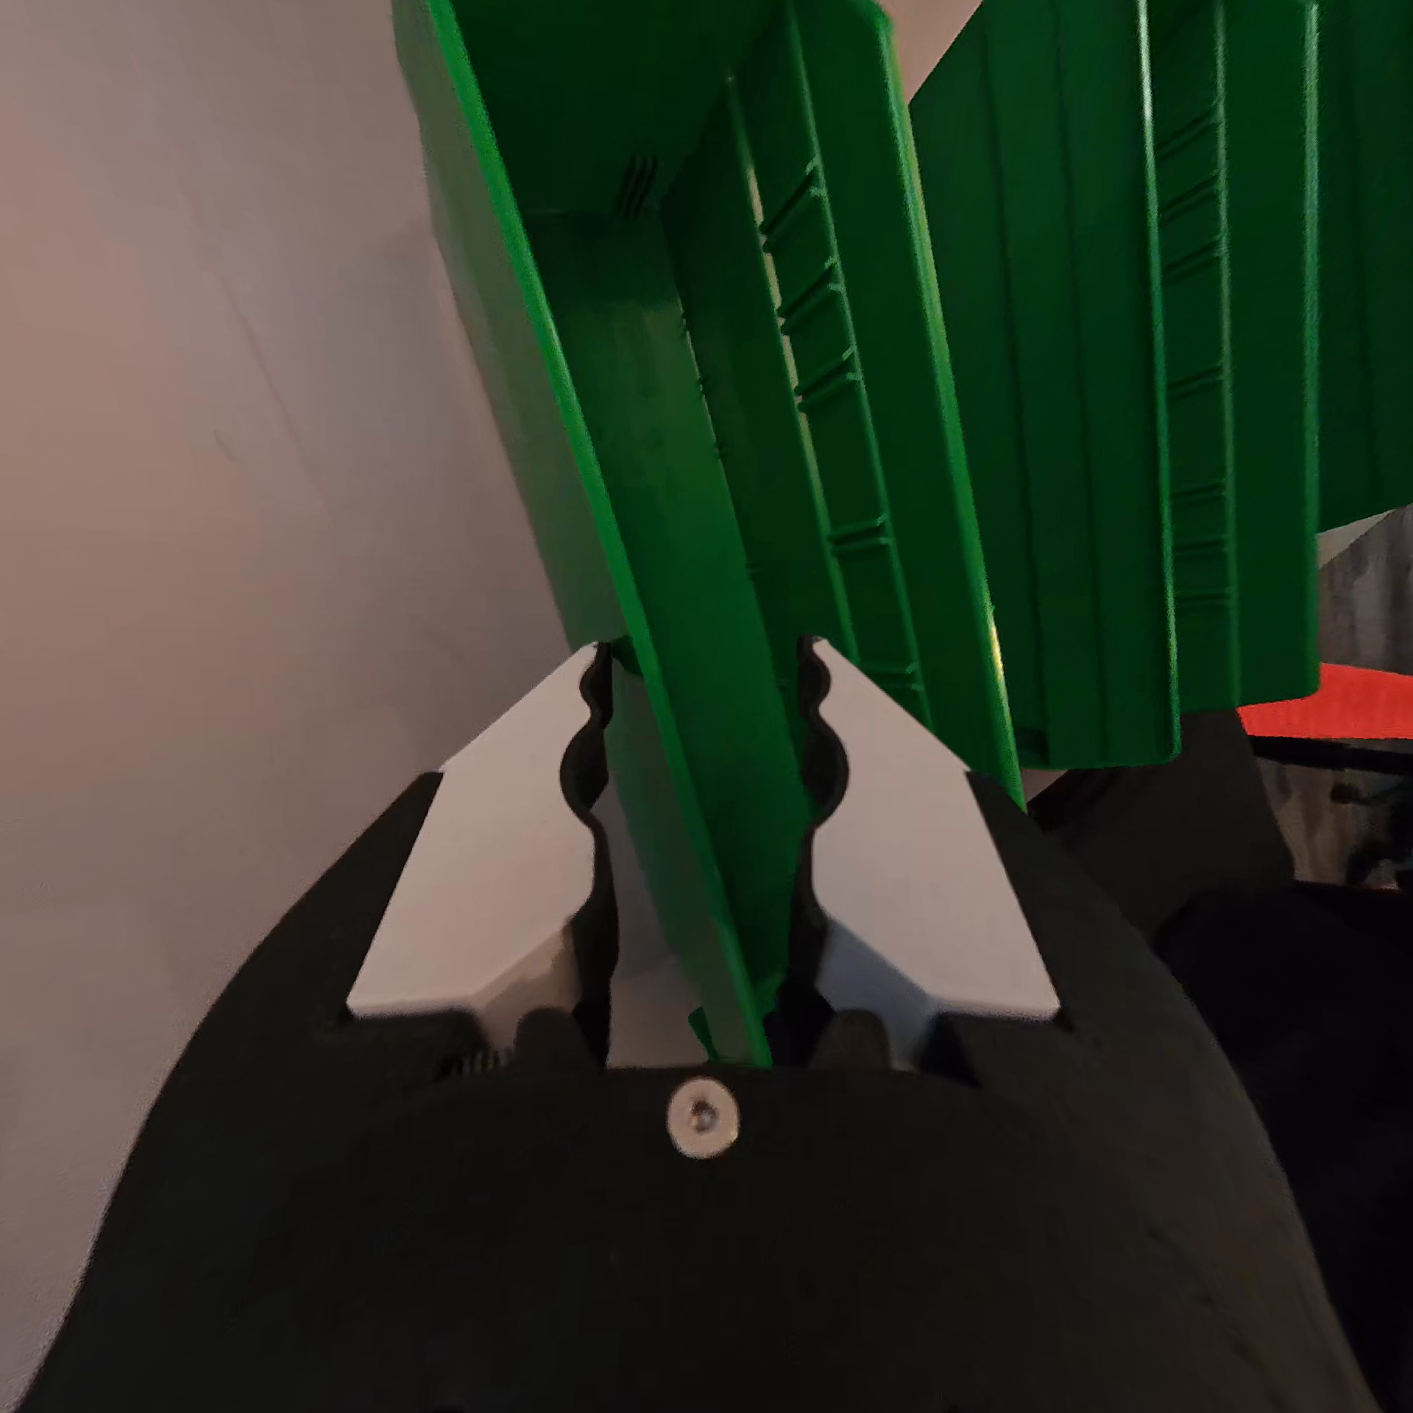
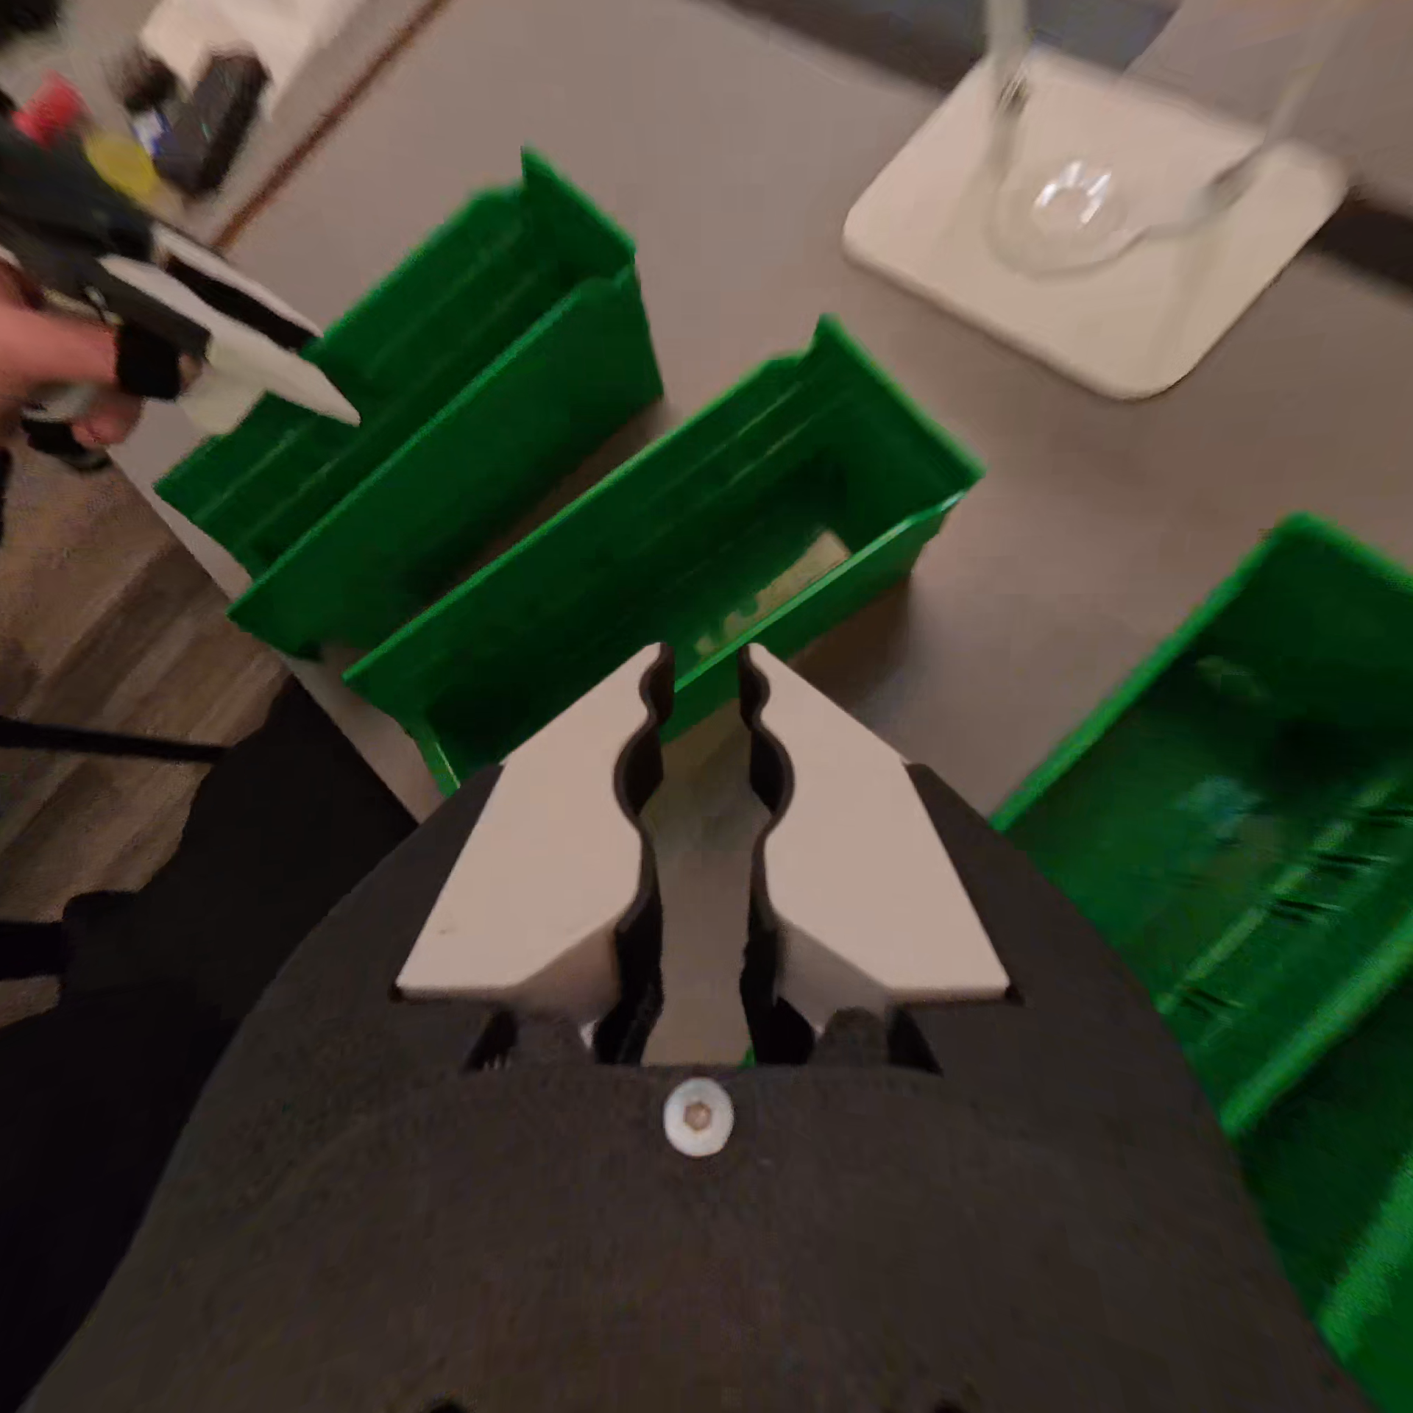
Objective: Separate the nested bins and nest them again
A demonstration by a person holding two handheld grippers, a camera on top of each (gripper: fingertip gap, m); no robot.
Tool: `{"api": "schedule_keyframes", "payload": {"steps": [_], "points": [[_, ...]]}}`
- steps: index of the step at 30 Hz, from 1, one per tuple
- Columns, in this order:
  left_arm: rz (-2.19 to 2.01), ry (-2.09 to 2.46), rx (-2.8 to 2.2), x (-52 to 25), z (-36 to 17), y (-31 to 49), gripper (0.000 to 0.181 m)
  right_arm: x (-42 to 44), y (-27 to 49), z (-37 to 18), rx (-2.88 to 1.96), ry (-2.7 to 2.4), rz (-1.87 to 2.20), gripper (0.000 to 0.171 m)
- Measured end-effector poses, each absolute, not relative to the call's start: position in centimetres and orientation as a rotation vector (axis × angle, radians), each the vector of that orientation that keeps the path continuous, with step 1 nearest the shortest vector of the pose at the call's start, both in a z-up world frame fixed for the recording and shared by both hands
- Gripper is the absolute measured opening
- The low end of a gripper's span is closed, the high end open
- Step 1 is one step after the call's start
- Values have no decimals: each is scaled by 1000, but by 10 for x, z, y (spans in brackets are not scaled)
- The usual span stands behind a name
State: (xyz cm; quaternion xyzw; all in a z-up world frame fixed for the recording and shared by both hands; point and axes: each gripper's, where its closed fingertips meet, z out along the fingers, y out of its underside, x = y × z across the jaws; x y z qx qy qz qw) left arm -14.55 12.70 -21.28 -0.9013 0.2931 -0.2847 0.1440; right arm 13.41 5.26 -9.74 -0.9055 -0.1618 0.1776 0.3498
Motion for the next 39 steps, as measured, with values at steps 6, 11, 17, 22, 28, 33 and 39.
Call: {"api": "schedule_keyframes", "payload": {"steps": [6, 11, 17, 22, 28, 33, 39], "points": [[-865, 799, -2582, -145, -216, 123, 33, 89, 57, -173, -2567, -377, 559, 53], [-898, 781, -2566, -141, -216, 124, 37, 95, 68, -191, -2634, -319, 491, 54], [-914, 776, -2559, -139, -218, 124, 41, 97, 72, -205, -2714, -305, 443, 68], [-918, 770, -2557, -136, -222, 125, 37, 87, 82, -223, -2732, -333, 484, 32], [-962, 744, -2551, -131, -222, 124, 35, 89, 85, -224, -2766, -444, 422, 16], [-1011, 730, -2530, -128, -219, 124, 40, 88, 86, -222, -2756, -504, 373, 19], [-1043, 706, -2430, -130, -199, 133, 51, 102, 80, -179, -2583, -449, 415, 32]]}}
